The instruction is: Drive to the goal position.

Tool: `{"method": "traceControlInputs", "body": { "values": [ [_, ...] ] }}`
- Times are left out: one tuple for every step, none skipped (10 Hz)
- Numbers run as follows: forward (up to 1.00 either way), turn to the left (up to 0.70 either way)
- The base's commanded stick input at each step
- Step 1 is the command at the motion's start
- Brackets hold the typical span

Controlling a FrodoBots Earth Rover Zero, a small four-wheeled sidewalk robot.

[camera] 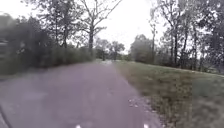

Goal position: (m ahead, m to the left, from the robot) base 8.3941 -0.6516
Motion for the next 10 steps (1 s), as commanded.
{"method": "traceControlInputs", "body": {
  "values": [
    [1.00,0.00],
    [1.00,0.00],
    [1.00,0.00],
    [1.00,0.00],
    [1.00,0.00],
    [1.00,0.00],
    [1.00,0.00],
    [1.00,0.00],
    [1.00,-0.06],
    [1.00,-0.19]
  ]
}}
